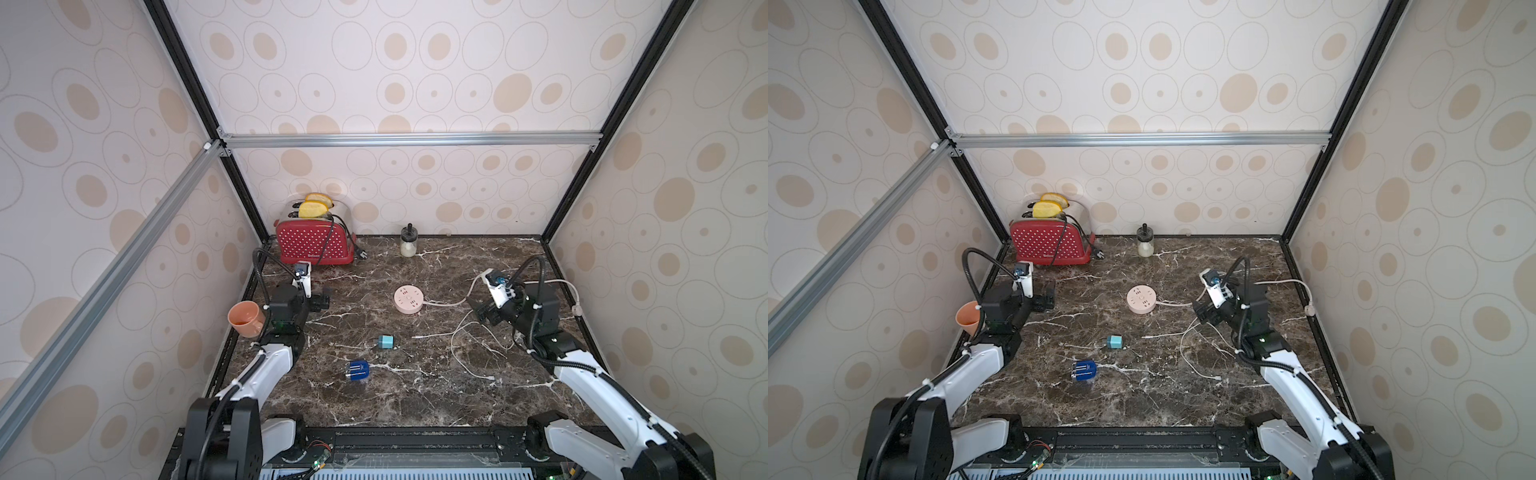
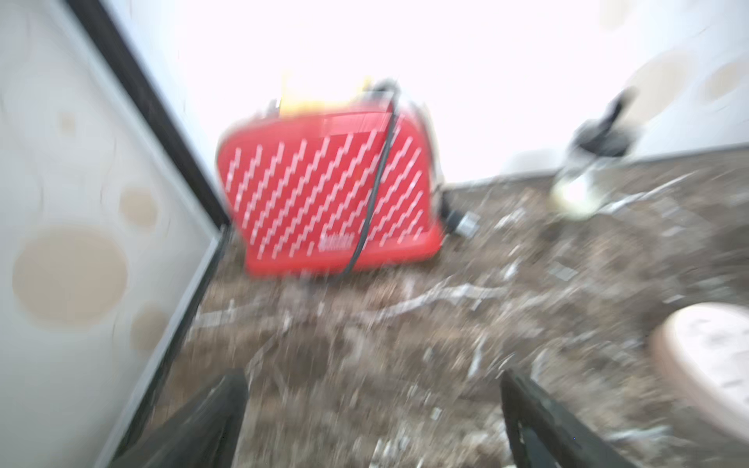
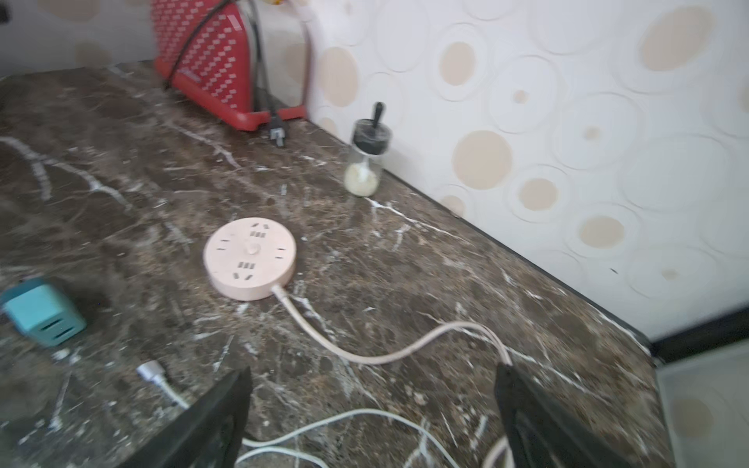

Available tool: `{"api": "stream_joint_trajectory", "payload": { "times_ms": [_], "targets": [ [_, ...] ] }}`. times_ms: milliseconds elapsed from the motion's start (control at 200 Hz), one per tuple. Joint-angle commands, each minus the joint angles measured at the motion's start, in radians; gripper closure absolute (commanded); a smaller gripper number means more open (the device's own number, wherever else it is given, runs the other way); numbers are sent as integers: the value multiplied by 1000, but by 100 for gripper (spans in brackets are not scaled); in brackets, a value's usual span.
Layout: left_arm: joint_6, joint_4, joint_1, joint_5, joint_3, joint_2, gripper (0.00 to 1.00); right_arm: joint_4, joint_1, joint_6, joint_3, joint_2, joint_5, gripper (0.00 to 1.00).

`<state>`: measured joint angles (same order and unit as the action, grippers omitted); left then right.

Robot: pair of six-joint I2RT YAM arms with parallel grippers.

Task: Charge the electric shaver
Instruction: Pick up the charging cable from the center of the board.

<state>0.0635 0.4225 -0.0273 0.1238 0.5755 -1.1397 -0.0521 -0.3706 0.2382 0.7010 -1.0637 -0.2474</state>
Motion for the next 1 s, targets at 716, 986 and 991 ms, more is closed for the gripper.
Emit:
{"api": "stream_joint_trajectory", "payload": {
  "times_ms": [716,986,991],
  "targets": [
    [244,-737,-85,439,201,106,1,638,-255,407,519,-786,-81,27],
    [305,-787,-85,433,237,94,1,690,-283,412,538,-855,11,38],
    [305,-786,-85,434,236,94,1,691,-284,411,538,-856,12,38]
  ]
}}
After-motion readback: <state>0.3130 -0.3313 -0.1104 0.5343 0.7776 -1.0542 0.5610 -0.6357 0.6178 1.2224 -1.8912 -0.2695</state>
